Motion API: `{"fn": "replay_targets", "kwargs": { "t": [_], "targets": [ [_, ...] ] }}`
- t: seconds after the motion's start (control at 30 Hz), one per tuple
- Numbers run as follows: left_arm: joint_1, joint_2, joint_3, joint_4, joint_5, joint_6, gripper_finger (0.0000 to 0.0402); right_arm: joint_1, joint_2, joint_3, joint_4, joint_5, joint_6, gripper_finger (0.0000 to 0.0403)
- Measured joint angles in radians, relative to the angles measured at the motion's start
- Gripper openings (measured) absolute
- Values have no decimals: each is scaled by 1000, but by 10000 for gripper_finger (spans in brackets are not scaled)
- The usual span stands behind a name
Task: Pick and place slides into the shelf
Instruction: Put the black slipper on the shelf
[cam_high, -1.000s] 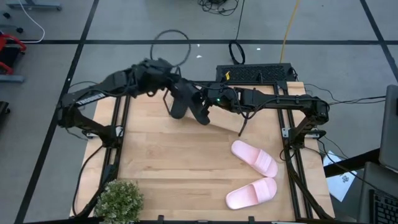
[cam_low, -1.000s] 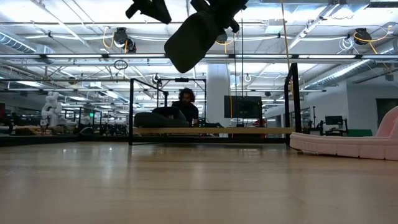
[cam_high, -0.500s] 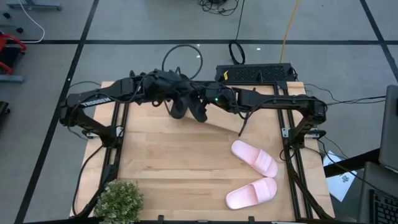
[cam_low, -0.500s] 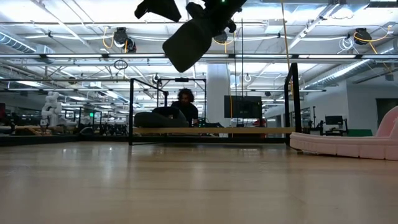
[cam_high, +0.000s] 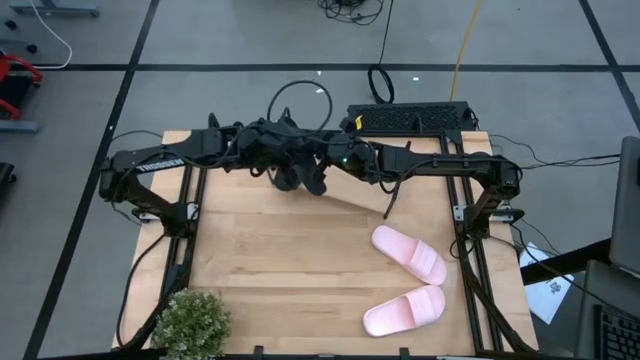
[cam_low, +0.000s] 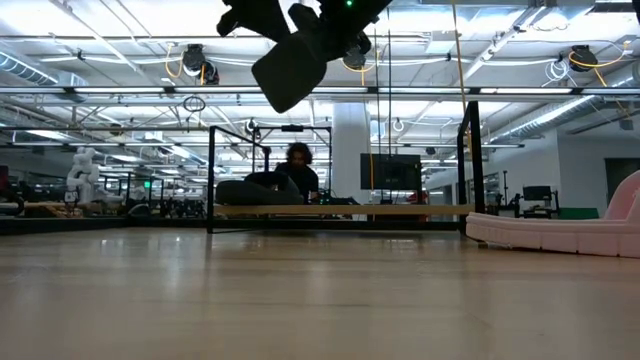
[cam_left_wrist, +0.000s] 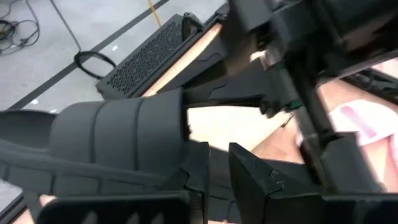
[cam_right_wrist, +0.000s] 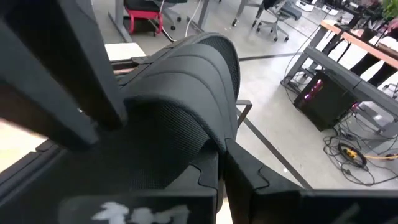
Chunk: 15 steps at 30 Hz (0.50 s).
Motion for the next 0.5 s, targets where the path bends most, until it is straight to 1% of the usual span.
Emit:
{"fn": "replay_targets", "kwargs": {
  "t": [0.3, 0.5],
  "targets": [
    [12, 11, 1, 0, 1, 3, 110, 0, 0, 0, -3, 0, -16, 0],
    [13, 11, 1, 12, -28, 25, 141, 0, 0, 0, -12, 0, -16, 0]
  ]
}}
